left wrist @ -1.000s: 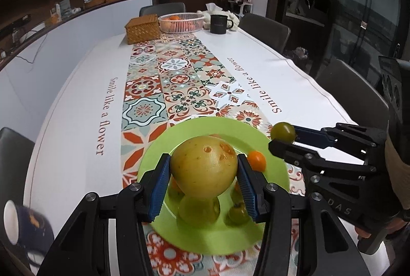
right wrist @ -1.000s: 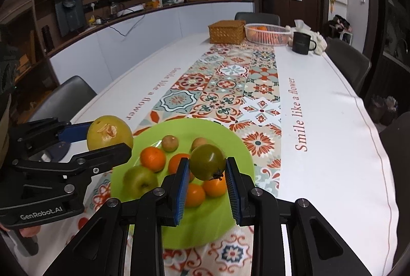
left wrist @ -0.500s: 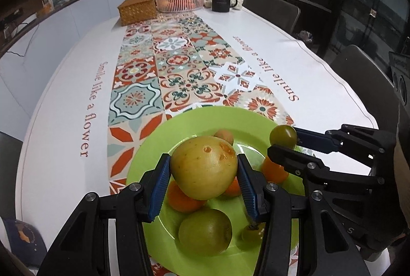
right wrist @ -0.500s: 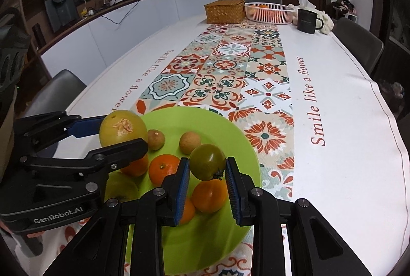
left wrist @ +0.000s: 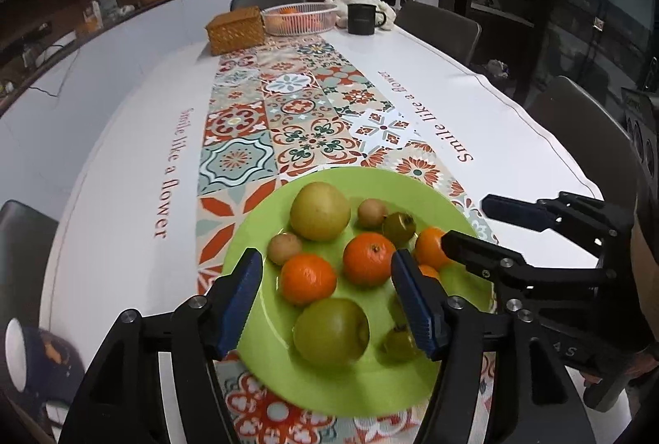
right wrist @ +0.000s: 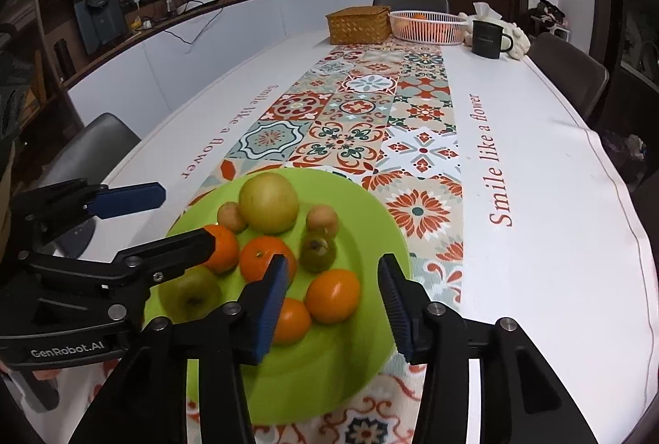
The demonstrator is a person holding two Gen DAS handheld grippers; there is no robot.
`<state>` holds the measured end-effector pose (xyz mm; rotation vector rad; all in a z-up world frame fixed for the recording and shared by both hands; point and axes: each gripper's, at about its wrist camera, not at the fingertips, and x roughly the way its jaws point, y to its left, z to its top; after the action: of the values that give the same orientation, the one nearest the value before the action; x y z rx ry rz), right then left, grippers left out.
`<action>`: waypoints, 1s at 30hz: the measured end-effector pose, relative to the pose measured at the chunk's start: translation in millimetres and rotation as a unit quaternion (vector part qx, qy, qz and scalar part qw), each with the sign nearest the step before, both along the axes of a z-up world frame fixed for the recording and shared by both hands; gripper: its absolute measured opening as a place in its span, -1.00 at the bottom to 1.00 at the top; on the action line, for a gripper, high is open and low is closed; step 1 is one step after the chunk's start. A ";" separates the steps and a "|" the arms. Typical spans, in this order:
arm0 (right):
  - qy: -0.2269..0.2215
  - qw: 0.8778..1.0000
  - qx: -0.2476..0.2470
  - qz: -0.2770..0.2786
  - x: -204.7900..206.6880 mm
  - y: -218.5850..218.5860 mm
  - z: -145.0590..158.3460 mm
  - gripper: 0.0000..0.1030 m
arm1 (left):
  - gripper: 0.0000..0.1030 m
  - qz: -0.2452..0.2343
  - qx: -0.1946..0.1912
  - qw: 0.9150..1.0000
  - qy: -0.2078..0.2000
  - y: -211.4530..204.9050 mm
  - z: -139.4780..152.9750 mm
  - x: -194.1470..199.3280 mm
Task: Organize fruits
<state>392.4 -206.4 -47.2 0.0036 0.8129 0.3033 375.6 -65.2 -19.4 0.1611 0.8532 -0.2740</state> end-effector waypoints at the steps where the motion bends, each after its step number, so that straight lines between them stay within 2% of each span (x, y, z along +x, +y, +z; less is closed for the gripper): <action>1: -0.004 1.000 -0.002 -0.001 -5.0 -0.6 2.2 0.00 | 0.25 0.006 0.000 1.000 -0.005 1.5 2.7 -6.9; 7: -0.043 0.999 -0.016 -0.029 -45.3 -8.6 22.9 0.19 | 0.36 0.026 -0.002 0.999 -0.039 7.0 23.3 -45.3; 9: -0.058 0.997 -0.013 -0.038 -60.9 -11.6 33.1 0.20 | 0.40 0.034 -0.007 0.998 -0.052 9.4 32.4 -59.7; 16: -0.103 0.993 -0.005 -0.064 -116.9 -17.5 67.1 0.47 | 0.51 0.048 -0.025 0.995 -0.086 15.3 61.6 -118.2; 22: -0.122 0.989 0.003 -0.080 -166.1 -20.0 83.2 0.65 | 0.68 0.063 -0.047 0.992 -0.100 22.4 71.2 -168.1; 30: -0.136 0.985 -0.012 -0.102 -225.3 -18.7 89.6 0.73 | 0.93 0.073 -0.038 0.989 -0.125 26.0 72.6 -222.0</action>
<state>167.1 -225.1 42.5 0.0221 0.5390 0.0968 153.6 -39.2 53.2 0.0599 0.6015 -0.1450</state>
